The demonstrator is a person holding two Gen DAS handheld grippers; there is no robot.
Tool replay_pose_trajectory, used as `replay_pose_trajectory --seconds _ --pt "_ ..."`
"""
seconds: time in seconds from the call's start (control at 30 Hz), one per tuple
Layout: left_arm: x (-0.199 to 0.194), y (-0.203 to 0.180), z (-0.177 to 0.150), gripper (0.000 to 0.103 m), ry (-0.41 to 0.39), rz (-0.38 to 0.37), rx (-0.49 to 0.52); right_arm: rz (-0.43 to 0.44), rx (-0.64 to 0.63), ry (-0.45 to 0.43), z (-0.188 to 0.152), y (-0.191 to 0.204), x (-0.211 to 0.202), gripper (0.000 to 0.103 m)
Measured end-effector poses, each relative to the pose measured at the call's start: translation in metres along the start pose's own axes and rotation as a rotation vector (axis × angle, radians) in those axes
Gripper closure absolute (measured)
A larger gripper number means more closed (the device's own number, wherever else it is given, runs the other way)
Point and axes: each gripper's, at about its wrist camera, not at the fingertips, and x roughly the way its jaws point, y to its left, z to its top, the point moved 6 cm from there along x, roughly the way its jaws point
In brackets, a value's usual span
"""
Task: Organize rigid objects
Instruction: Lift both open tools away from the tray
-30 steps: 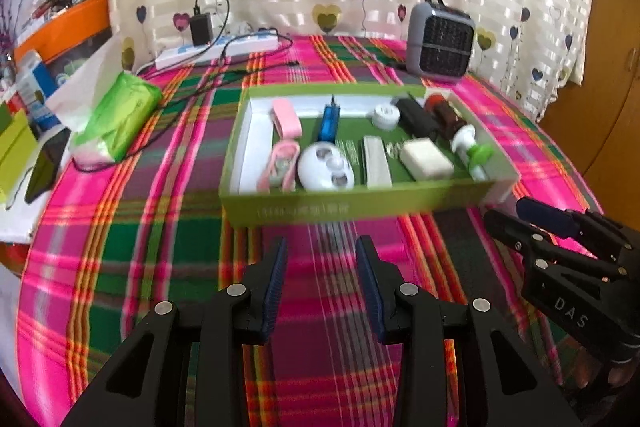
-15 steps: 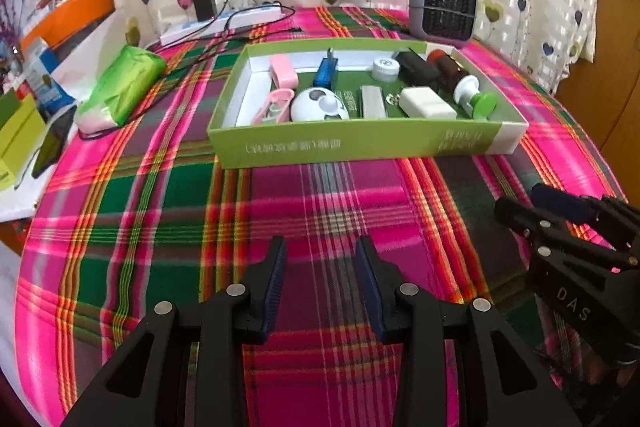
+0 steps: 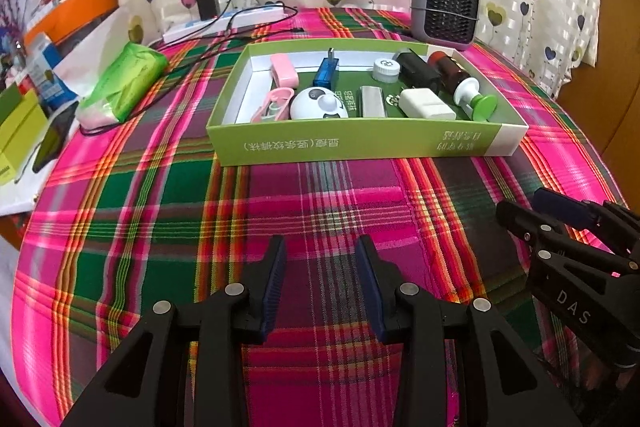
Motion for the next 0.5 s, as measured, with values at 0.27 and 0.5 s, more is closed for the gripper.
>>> replay_pose_trajectory --seconds 0.27,0.5 --pt "-0.0001 0.0000 -0.0002 0.068 0.000 0.000 0.000 0.003 0.002 0.000 0.0000 0.0000 0.0001 0.059" --pt "-0.0007 -0.0003 -0.0005 0.068 0.000 -0.001 0.000 0.003 0.002 0.000 0.0001 0.0001 0.0001 0.059"
